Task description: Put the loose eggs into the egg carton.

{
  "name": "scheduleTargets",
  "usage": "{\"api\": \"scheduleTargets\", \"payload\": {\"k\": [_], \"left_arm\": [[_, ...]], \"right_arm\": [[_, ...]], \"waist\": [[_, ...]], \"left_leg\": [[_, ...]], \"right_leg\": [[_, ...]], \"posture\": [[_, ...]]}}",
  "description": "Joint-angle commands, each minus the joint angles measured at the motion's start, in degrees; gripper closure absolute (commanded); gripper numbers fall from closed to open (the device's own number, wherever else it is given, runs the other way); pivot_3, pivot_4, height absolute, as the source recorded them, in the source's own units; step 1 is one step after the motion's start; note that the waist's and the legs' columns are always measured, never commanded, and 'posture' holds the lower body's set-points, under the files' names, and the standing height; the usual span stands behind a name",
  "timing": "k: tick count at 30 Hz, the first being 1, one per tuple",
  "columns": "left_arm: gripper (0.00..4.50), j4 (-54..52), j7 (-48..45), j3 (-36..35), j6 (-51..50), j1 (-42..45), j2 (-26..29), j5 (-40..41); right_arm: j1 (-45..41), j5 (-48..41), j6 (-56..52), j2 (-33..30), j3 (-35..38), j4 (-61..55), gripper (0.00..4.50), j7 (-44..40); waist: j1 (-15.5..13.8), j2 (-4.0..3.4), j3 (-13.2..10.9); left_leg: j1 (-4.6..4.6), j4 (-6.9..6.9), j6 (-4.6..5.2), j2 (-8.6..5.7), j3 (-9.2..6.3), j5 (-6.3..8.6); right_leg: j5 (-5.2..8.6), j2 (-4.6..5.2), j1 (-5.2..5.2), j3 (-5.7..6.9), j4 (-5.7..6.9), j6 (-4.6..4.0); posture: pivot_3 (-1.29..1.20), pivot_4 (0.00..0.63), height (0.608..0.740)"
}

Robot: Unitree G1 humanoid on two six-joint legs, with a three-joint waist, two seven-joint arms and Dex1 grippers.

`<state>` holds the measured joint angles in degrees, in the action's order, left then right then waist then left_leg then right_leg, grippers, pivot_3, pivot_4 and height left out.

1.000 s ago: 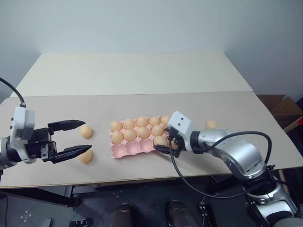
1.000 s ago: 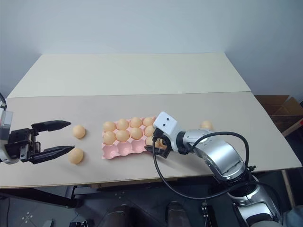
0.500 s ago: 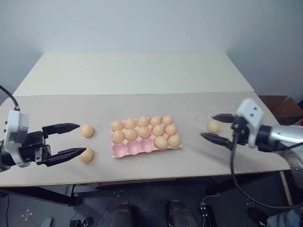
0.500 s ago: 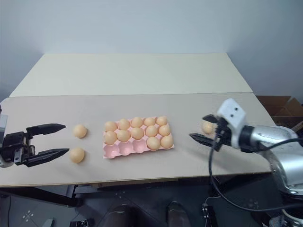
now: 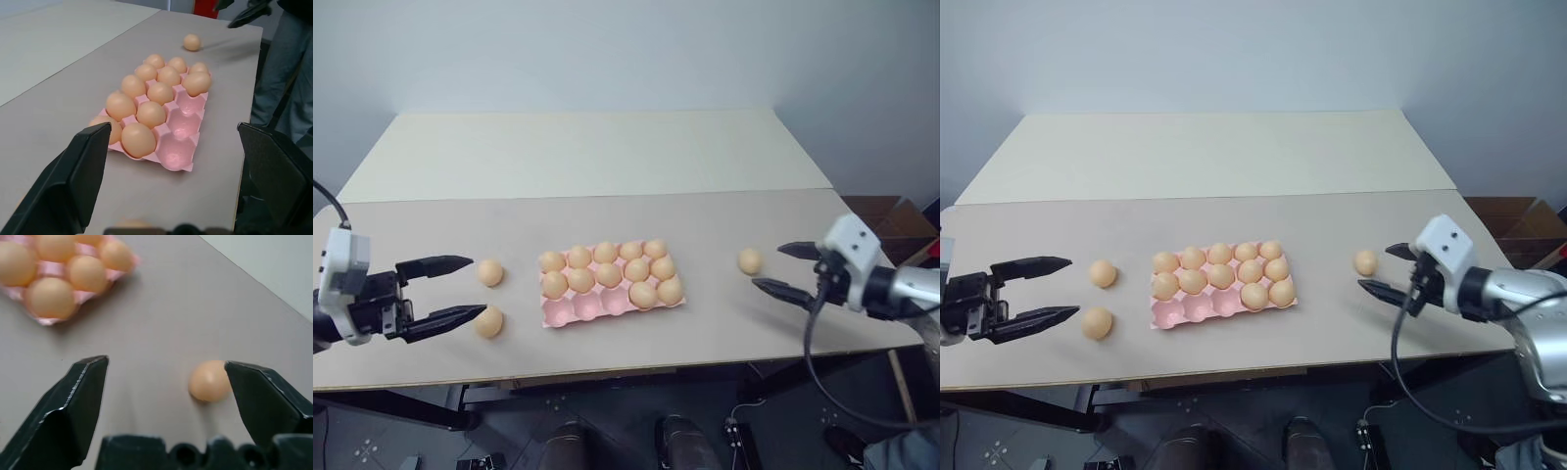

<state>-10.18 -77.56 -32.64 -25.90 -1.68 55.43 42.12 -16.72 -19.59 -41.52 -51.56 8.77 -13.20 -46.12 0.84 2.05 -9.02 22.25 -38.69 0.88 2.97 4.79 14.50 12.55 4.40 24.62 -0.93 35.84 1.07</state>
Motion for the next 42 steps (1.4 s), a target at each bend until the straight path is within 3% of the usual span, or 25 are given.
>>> {"api": "scheduleTargets", "payload": {"k": [1,11,19,24,28,34,40,42], "left_arm": [[0.0,0.08,-0.25,-0.1,1.25,1.1,0.34,0.21],[0.0,-0.26,-0.32,-0.5,1.09,0.74,0.47,-0.02],[0.0,-2.11,0.18,-2.38,0.74,-0.96,0.27,0.7],[0.0,-2.61,0.2,-3.43,0.46,-2.11,0.54,1.12],[0.0,-2.09,-0.09,-3.42,0.31,-2.01,0.95,1.0],[0.0,-1.65,-0.05,-2.5,0.3,-0.96,1.0,0.85],[0.0,-2.19,0.0,-2.75,0.16,-1.37,0.67,0.87],[0.0,-2.34,0.18,-2.8,0.06,-1.5,0.5,0.96]], "right_arm": [[-6.47,4.01,-8.85,2.73,-5.35,4.71,0.01,7.14],[-17.73,11.59,-10.8,11.18,-12.26,21.15,0.01,16.07],[-16.96,9.34,-11.62,11.44,-10.17,11.66,2.57,13.94],[-16.78,0.06,-17.34,12.39,-8.81,-8.14,2.57,8.82],[-17.45,-5.04,-20.27,16.91,-14.14,-17.52,2.57,8.02],[-16.37,-0.7,-18.68,23.44,-26.82,-18.13,2.57,13.3],[-16.75,1.06,-17.58,26.17,-30.06,-15.77,2.57,15.09],[-17.26,1.25,-17.26,26.68,-30.76,-15.16,2.0,14.64]], "waist": [[-0.03,0.0,0.0],[-0.1,-0.01,0.0],[0.0,-0.02,0.01],[0.2,-0.03,0.01],[0.18,-0.01,0.02],[-0.14,0.0,0.03],[-0.07,0.03,0.05],[-0.02,0.03,0.05]], "left_leg": [[0.06,0.03,0.0,-0.01,0.0,0.0],[0.59,0.01,0.02,-0.07,-0.04,-0.01],[0.59,0.0,0.02,-0.05,-0.05,-0.01],[0.58,0.01,0.02,0.0,-0.06,-0.01],[0.53,0.01,0.02,0.01,-0.08,-0.01],[0.52,-0.04,-0.01,-0.02,-0.06,-0.03],[0.57,-0.09,-0.01,-0.05,-0.05,-0.03],[0.55,-0.07,-0.01,-0.02,-0.07,-0.03]], "right_leg": [[-0.08,0.0,0.08,0.0,0.01,-0.16],[-0.39,-0.03,0.48,-0.01,-0.01,0.28],[-0.41,-0.05,0.48,-0.01,0.01,0.32],[-0.41,-0.07,0.51,0.0,0.05,0.32],[-0.41,-0.07,0.47,0.03,0.04,0.33],[-0.42,-0.03,0.45,0.04,0.07,0.29],[-0.43,-0.01,0.46,0.04,0.04,0.3],[-0.42,-0.04,0.48,0.06,0.1,0.28]], "posture": [[0.0,0.15,0.74],[0.0,0.15,0.74],[0.0,0.15,0.74],[0.0,0.15,0.74],[0.0,0.15,0.74],[0.0,0.15,0.74],[0.0,0.15,0.74],[0.0,0.15,0.74]]}}
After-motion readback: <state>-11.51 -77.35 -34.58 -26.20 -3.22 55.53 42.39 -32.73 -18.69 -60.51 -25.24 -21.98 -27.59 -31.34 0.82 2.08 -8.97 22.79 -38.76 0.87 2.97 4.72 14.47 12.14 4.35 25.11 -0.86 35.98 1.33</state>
